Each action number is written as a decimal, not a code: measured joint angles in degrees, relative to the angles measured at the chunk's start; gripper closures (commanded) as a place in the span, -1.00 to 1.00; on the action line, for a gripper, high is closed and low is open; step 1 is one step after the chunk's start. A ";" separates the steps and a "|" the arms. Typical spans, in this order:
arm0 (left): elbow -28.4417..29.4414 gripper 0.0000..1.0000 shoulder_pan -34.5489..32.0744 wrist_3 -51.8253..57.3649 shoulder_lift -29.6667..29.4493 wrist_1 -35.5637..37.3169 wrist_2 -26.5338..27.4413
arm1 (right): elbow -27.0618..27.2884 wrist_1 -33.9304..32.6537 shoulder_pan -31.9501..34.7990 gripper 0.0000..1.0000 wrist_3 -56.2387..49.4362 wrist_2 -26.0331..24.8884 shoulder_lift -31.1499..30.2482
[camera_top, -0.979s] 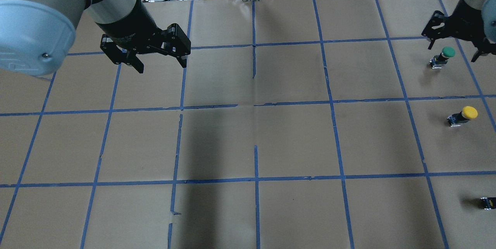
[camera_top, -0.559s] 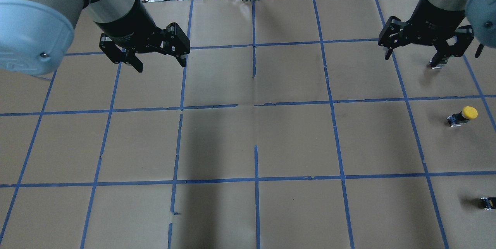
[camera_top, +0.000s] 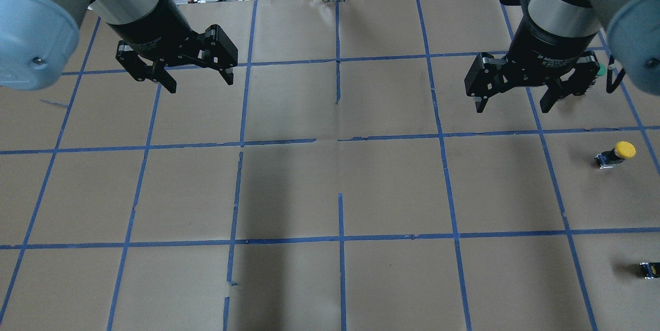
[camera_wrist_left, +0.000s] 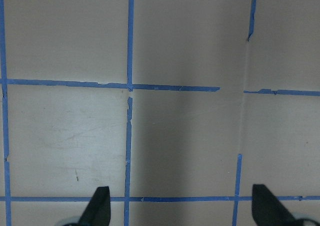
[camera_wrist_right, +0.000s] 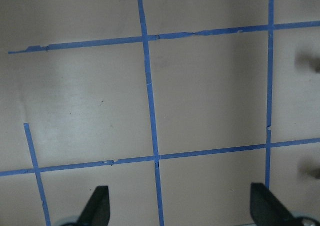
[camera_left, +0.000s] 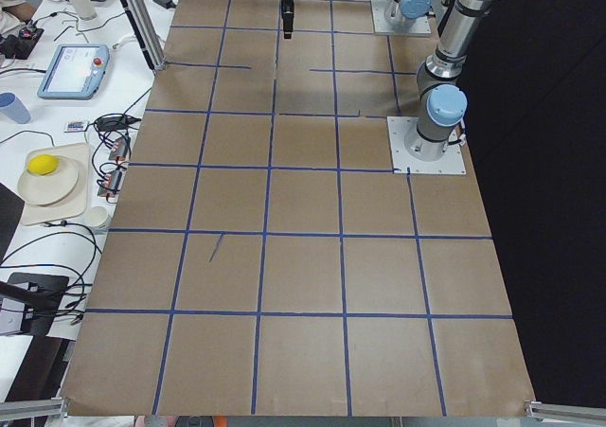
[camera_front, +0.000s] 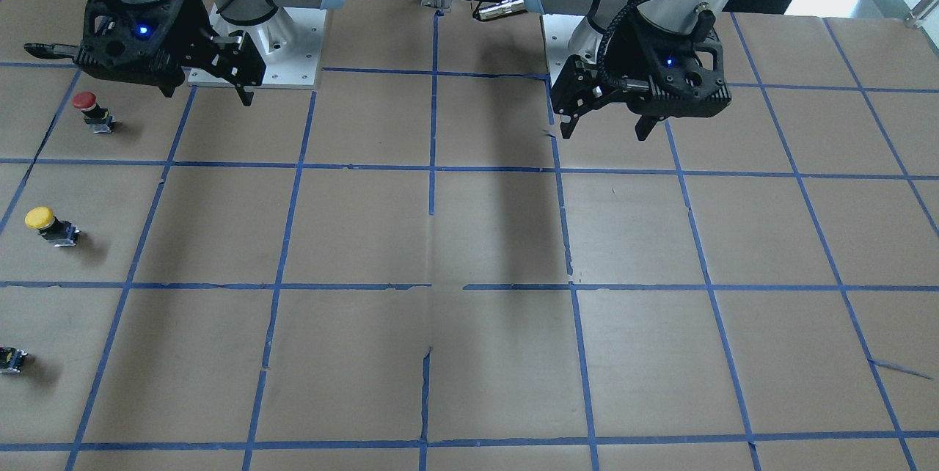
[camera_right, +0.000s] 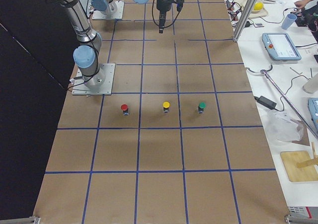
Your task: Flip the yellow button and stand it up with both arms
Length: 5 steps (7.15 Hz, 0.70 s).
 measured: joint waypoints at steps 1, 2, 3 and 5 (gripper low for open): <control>0.03 -0.99 0.05 0.35 0.08 -0.33 0.94 | 0.07 0.64 0.18 -0.99 -0.15 0.89 -0.60; 0.03 -0.99 0.07 0.49 0.18 -0.83 1.73 | 0.09 0.84 0.23 -0.99 -0.20 1.91 -0.83; 0.03 -0.99 0.10 0.53 0.31 -1.48 2.11 | 0.05 0.86 0.25 -0.99 -0.26 2.36 -0.91; 0.03 -0.99 0.12 0.58 0.42 -2.06 2.26 | 0.04 0.69 0.27 -1.00 -0.28 2.48 -0.83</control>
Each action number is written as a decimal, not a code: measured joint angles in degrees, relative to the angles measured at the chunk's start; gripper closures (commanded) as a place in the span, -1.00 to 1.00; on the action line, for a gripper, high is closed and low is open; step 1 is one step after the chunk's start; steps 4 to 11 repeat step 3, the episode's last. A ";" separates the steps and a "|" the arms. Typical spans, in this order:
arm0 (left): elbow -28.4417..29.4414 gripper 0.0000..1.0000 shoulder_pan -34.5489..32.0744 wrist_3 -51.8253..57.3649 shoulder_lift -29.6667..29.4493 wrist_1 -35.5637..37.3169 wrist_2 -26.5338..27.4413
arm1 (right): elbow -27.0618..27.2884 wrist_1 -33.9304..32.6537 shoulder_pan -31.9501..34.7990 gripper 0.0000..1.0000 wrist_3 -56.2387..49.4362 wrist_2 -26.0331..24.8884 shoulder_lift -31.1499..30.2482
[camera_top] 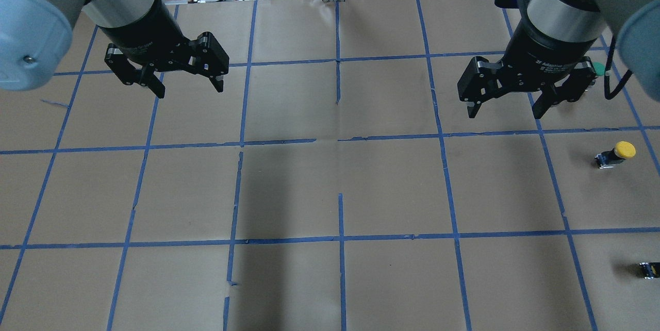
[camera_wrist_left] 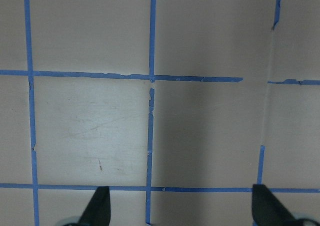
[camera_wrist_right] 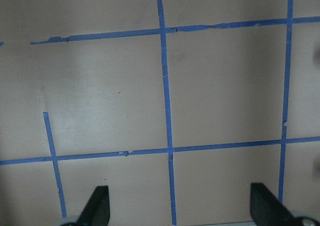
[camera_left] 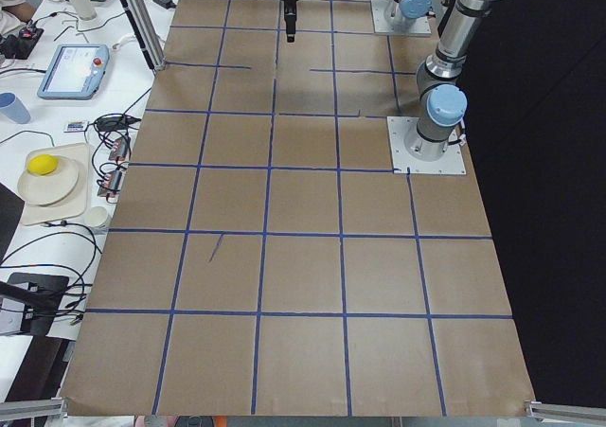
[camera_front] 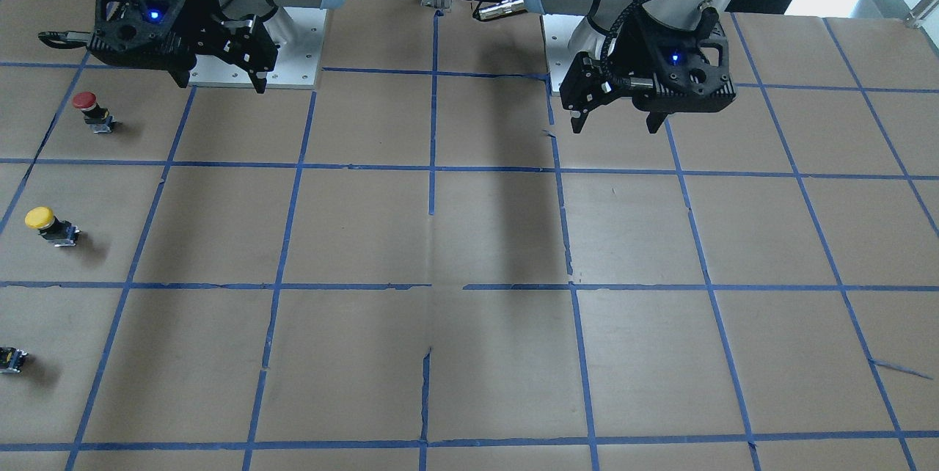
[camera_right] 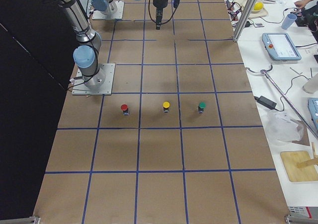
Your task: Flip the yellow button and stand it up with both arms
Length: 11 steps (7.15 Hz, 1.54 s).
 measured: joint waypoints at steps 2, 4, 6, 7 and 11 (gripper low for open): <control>-0.02 -0.99 0.06 0.05 0.02 -0.07 -0.22 | 0.00 -0.07 -0.04 -1.00 0.11 -0.16 -0.01; -0.02 -0.99 0.10 0.06 0.02 -0.08 -0.31 | 0.00 -0.08 -0.07 -1.00 0.12 -0.36 0.00; -0.02 -0.99 0.10 0.06 0.02 -0.08 -0.31 | 0.00 -0.08 -0.07 -1.00 0.12 -0.36 0.00; -0.02 -0.99 0.10 0.06 0.02 -0.08 -0.31 | 0.00 -0.08 -0.07 -1.00 0.12 -0.36 0.00; -0.02 -0.99 0.10 0.06 0.02 -0.08 -0.31 | 0.00 -0.08 -0.07 -1.00 0.12 -0.36 0.00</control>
